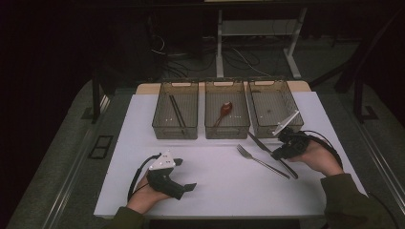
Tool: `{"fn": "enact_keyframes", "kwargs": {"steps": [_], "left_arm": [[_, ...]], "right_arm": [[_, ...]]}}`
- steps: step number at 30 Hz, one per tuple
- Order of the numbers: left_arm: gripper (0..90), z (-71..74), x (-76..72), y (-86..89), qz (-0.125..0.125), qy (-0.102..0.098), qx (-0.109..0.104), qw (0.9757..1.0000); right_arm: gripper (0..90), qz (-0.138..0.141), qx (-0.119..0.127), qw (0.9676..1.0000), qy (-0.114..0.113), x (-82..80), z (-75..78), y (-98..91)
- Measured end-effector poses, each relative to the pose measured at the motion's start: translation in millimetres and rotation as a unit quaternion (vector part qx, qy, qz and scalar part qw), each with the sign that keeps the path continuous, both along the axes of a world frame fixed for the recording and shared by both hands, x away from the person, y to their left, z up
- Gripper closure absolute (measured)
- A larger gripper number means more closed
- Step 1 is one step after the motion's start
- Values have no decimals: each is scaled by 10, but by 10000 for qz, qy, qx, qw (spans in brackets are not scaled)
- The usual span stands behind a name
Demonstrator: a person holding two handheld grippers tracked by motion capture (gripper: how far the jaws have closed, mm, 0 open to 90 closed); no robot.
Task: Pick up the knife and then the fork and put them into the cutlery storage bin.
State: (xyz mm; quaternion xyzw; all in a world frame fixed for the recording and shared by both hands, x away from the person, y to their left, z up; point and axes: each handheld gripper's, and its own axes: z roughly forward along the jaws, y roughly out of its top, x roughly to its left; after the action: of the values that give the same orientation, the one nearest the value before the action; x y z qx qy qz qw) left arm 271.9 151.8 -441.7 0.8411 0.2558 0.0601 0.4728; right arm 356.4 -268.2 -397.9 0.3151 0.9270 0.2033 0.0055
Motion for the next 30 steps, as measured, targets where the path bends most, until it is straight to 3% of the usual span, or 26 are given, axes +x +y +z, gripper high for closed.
{"fn": "enact_keyframes", "kwargs": {"steps": [9, 16, 21, 30], "left_arm": [[0, 3, -1, -1, -3, -9, 4, 10000], [0, 2, -1, -2, -7, -8, 6, 10000], [0, 3, -1, -1, 1, -12, 2, 10000], [0, 6, 3, 6, 21, -37, -1, 10000]], "right_arm": [[794, -317, 702, 9966, -294, -8, 47, -258], [794, -579, 1191, 9896, -553, -1, 70, -402], [794, -777, 1498, 9822, -824, -6, 102, -480], [793, -1135, 1980, 9638, -1375, -10, 148, -608]]}}
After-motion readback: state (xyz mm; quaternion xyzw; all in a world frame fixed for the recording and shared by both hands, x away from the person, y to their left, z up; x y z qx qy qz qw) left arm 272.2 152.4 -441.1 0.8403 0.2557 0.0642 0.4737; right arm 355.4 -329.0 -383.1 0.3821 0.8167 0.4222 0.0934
